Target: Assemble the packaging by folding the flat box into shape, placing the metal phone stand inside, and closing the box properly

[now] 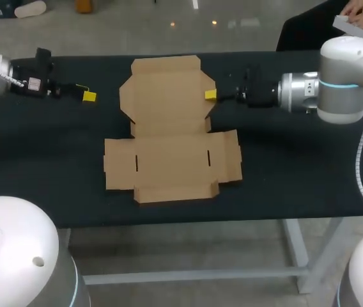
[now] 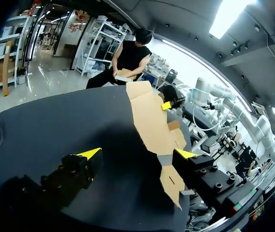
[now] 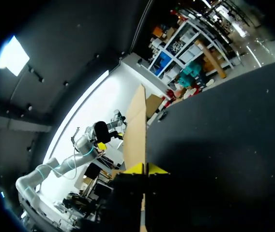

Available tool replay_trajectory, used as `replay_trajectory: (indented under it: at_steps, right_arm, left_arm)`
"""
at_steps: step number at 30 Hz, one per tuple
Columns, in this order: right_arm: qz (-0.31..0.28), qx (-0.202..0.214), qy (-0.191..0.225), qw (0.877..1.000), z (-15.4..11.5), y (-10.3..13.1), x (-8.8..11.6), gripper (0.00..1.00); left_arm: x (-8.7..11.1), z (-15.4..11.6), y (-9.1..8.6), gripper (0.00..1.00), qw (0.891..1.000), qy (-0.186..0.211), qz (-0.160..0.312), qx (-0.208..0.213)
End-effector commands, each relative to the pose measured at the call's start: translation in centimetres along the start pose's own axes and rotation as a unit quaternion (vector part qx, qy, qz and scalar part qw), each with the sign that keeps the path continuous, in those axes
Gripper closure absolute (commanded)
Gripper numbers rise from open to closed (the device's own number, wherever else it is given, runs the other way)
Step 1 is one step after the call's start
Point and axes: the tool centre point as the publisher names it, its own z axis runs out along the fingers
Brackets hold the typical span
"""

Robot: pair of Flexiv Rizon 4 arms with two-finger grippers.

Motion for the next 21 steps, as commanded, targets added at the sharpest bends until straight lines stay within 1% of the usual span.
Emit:
replay_trajectory:
  at_steps: [1,5,8,9,11,16,21]
  right_arm:
    - [-0.009,-0.006,0.004,1.000,-0.1,0.2,0.2,1.00]
    - [-0.018,-0.009,0.008,1.000,0.0,0.4,0.6,1.00]
    - [-0.024,-0.006,0.014,1.000,0.5,0.6,0.4,1.00]
    - [-0.026,-0.006,0.016,0.999,0.6,0.6,0.5,1.00]
    - [-0.028,-0.008,0.019,0.999,0.7,0.7,0.5,1.00]
    - [-0.042,-0.019,0.023,0.999,0.5,0.5,0.8,1.00]
    - [-0.052,-0.031,0.032,0.998,0.3,0.5,0.8,1.00]
  left_arm:
    - [-0.5,0.2,0.1,0.00,1.000,0.007,0.001,0.000]
    - [-0.5,0.2,0.1,0.00,1.000,0.007,0.001,0.000]
    - [-0.5,0.2,0.1,0.00,1.000,0.007,0.001,0.000]
    - [-0.4,0.2,0.2,0.00,1.000,0.009,0.015,-0.003]
    - [-0.4,0.2,0.0,0.00,0.999,0.027,0.030,0.013]
    - [-0.5,1.3,-1.1,0.00,0.996,0.040,0.076,0.013]
    - [-0.7,2.8,-2.2,0.00,0.994,0.059,0.090,0.018]
